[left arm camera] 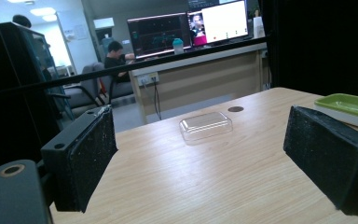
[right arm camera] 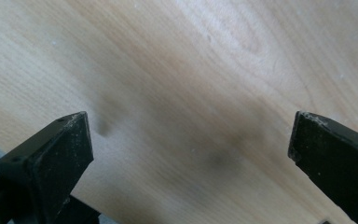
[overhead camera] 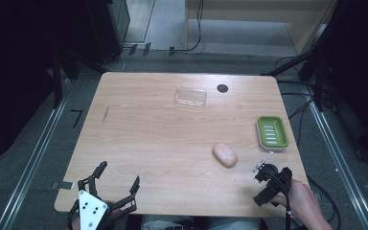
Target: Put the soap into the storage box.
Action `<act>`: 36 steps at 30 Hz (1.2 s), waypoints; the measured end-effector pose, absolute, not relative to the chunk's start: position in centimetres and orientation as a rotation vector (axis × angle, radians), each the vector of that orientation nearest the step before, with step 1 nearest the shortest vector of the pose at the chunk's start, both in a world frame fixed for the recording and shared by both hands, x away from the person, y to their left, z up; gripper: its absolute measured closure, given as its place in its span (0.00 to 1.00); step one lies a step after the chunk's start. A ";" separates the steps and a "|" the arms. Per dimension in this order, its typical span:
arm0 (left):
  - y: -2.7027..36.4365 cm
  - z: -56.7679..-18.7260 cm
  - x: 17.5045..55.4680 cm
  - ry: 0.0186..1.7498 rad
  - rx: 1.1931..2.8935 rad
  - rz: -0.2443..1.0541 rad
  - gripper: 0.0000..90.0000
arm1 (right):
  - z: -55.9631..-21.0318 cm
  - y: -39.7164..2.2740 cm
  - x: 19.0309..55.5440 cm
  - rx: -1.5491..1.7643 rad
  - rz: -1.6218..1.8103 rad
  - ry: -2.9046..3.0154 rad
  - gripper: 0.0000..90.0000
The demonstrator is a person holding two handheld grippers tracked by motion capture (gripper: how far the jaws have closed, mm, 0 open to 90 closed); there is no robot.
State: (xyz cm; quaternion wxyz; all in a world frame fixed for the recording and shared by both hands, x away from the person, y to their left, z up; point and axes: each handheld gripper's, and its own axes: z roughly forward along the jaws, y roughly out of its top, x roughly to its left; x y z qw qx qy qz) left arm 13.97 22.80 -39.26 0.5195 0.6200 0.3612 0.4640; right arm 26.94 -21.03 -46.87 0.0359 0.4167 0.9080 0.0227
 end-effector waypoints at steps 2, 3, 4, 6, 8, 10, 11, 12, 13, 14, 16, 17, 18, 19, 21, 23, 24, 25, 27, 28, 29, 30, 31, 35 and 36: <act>22.7 -39.3 14.0 0.861 1.498 1.110 0.11 | -46.8 -20.9 27.0 1.280 0.060 2.786 0.00; 22.6 -39.2 14.1 0.854 1.509 1.108 0.11 | -46.7 -20.8 27.2 1.263 0.069 2.780 0.00; 22.5 -39.2 14.0 0.854 1.506 1.107 0.11 | -46.7 -20.8 27.3 1.256 0.077 2.783 0.00; 22.5 -39.2 14.0 0.855 1.510 1.105 0.11 | -46.7 -20.7 27.4 1.261 0.081 2.783 0.00; 22.7 -39.2 13.7 0.852 1.499 1.117 0.11 | -46.7 -20.4 27.4 1.255 0.053 2.787 0.00; 22.8 -39.2 13.7 0.869 1.480 1.119 0.11 | -46.6 -20.1 27.6 1.233 0.057 2.786 0.00; 22.7 -39.2 13.7 0.866 1.486 1.118 0.11 | -46.5 -19.9 27.7 1.230 0.050 2.784 0.00; 22.6 -39.2 13.8 0.854 1.499 1.115 0.11 | -46.4 -19.8 27.7 1.224 0.058 2.779 0.00; 22.5 -39.2 13.7 0.844 1.515 1.119 0.11 | -46.4 -19.6 27.8 1.219 0.050 2.785 0.00; 22.4 -39.3 13.8 0.837 1.521 1.120 0.11 | -46.4 -19.4 28.0 1.204 0.042 2.790 0.00; 22.5 -39.3 13.8 0.841 1.517 1.120 0.11 | -46.5 -18.9 28.3 1.185 0.032 2.797 0.00; 22.6 -39.3 13.8 0.851 1.507 1.121 0.11 | -46.5 -18.7 28.4 1.179 0.029 2.796 0.00; 22.6 -39.3 13.8 0.851 1.507 1.121 0.11 | -46.4 -18.5 28.5 1.176 0.034 2.795 0.00; 22.7 -39.2 13.8 0.860 1.497 1.119 0.11 | -46.4 -18.5 28.5 1.176 0.034 2.795 0.00; 22.7 -39.2 13.7 0.855 1.500 1.117 0.11 | -46.4 -17.9 29.0 1.173 0.028 2.802 0.00; 22.7 -39.3 13.7 0.843 1.505 1.117 0.11 | -46.3 -17.5 29.3 1.169 0.019 2.808 0.00; 22.6 -39.3 13.8 0.842 1.503 1.119 0.11 | -46.3 -17.4 29.4 1.158 0.028 2.812 0.00; 22.6 -39.3 13.9 0.845 1.505 1.118 0.11 | -46.2 -17.3 29.5 1.150 0.031 2.813 0.00; 22.5 -39.3 14.0 0.842 1.506 1.115 0.11 | -46.0 -17.0 29.7 1.153 0.032 2.817 0.00; 22.4 -39.3 14.0 0.837 1.509 1.113 0.11 | -46.0 -16.9 29.8 1.143 0.038 2.820 0.00; 22.4 -39.3 14.1 0.832 1.513 1.113 0.11 | -46.0 -16.8 29.9 1.141 0.041 2.822 0.00; 22.4 -39.3 14.1 0.829 1.514 1.112 0.11 | -45.9 -16.7 30.0 1.144 0.035 2.822 0.00; 22.4 -39.3 14.1 0.829 1.514 1.112 0.11 | -45.9 -16.7 30.0 1.144 0.035 2.822 0.00; 22.4 -39.3 14.0 0.833 1.508 1.113 0.11 | -45.7 -16.3 30.4 1.135 0.039 2.827 0.00; 22.4 -39.3 14.0 0.827 1.510 1.113 0.11 | -45.7 -16.2 30.5 1.134 0.034 2.832 0.00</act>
